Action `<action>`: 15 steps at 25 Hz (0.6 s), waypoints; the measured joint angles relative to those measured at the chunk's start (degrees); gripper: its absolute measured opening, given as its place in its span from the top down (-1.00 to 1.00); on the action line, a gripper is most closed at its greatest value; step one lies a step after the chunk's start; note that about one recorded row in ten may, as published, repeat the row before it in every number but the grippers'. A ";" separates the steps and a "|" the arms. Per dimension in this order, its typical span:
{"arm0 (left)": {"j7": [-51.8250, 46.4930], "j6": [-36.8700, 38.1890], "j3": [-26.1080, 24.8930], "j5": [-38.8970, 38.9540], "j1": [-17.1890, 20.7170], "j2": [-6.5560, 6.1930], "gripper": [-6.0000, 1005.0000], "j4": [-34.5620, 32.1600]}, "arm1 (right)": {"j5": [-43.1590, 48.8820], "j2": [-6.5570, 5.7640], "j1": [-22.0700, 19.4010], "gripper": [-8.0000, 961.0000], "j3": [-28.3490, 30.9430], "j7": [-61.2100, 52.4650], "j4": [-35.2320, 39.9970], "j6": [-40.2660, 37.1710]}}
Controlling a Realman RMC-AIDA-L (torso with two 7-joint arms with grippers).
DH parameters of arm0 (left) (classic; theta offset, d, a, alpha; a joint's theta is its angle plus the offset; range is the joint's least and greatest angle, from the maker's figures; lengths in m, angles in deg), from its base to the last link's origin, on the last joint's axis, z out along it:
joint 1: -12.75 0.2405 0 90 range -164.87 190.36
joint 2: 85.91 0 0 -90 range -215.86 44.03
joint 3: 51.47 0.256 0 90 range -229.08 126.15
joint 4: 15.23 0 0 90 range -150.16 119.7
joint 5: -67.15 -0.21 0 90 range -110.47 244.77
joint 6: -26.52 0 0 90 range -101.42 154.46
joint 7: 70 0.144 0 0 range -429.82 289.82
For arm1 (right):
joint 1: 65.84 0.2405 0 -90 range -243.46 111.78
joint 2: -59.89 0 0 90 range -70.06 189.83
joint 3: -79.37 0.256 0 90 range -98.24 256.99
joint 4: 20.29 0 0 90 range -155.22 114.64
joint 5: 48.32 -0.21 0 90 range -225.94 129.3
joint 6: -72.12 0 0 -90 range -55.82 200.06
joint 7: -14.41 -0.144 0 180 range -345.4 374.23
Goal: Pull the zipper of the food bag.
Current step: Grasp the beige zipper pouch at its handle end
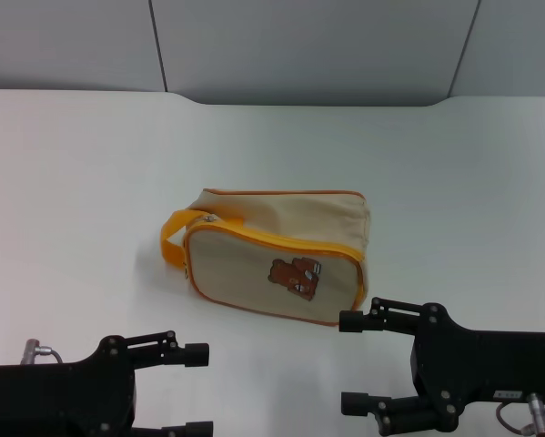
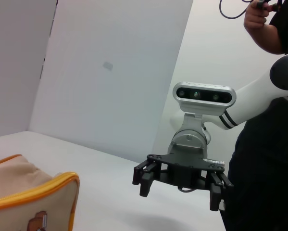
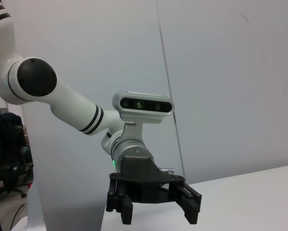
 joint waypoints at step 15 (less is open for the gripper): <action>0.61 -0.03 -0.40 0.14 0.27 0.00 -0.61 0.12 | 0.00 0.00 0.00 -0.73 0.29 0.04 0.00 0.57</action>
